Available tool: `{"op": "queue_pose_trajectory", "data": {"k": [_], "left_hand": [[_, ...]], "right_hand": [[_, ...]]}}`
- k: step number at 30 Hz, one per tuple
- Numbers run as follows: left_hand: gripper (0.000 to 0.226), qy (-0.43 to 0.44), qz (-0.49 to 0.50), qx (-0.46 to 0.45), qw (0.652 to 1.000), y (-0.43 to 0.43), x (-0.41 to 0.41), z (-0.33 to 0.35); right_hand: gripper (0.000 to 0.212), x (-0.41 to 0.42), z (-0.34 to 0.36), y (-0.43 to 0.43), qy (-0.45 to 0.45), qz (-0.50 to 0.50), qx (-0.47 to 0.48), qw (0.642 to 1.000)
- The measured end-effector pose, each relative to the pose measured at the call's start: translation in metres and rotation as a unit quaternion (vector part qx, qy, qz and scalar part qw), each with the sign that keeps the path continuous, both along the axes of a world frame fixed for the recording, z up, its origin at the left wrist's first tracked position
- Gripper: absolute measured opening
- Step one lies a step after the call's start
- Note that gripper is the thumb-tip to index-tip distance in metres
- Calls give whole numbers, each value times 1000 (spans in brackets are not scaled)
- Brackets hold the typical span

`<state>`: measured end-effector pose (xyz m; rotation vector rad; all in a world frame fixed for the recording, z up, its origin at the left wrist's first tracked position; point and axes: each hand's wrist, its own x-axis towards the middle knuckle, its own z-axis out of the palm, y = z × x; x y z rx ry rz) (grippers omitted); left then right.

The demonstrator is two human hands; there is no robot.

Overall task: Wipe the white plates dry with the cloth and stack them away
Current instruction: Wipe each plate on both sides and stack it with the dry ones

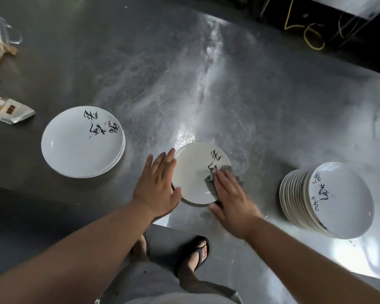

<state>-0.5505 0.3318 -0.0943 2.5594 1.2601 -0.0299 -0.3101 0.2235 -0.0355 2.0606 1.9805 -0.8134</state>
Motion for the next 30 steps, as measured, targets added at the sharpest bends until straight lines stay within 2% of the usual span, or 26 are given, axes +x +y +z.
{"op": "queue_pose_trajectory", "data": {"k": [4, 7, 9, 13, 16, 19, 23, 25, 27, 30], "left_hand": [[65, 16, -34, 5, 999, 1, 0, 2], [71, 17, -36, 11, 999, 1, 0, 2], [74, 0, -22, 12, 1000, 1, 1, 2], [76, -43, -9, 26, 999, -1, 0, -1], [78, -26, -24, 32, 999, 0, 0, 0], [67, -6, -43, 52, 998, 1, 0, 4], [41, -131, -36, 78, 988, -2, -1, -5], [36, -150, -34, 75, 985, -1, 0, -7], [51, -114, -35, 52, 991, 1, 0, -4], [88, -26, -48, 23, 998, 2, -1, 0]], "right_hand": [[91, 24, -1, 63, -63, 74, 32, 995], [92, -7, -4, 70, -68, -10, 16, 997], [92, -33, -4, 42, -51, -52, -4, 997], [88, -48, 9, -16, -39, -3, -35, 999], [86, -17, 3, 14, -43, -16, -5, 999], [90, -7, -5, 50, -35, -54, -14, 998], [93, -48, 0, 10, -11, -37, -18, 999], [91, -51, 2, -19, 16, -4, -10, 1000], [87, -30, -6, -21, 54, 10, 23, 998], [73, 7, -12, 6, 108, 35, 94, 989]]}}
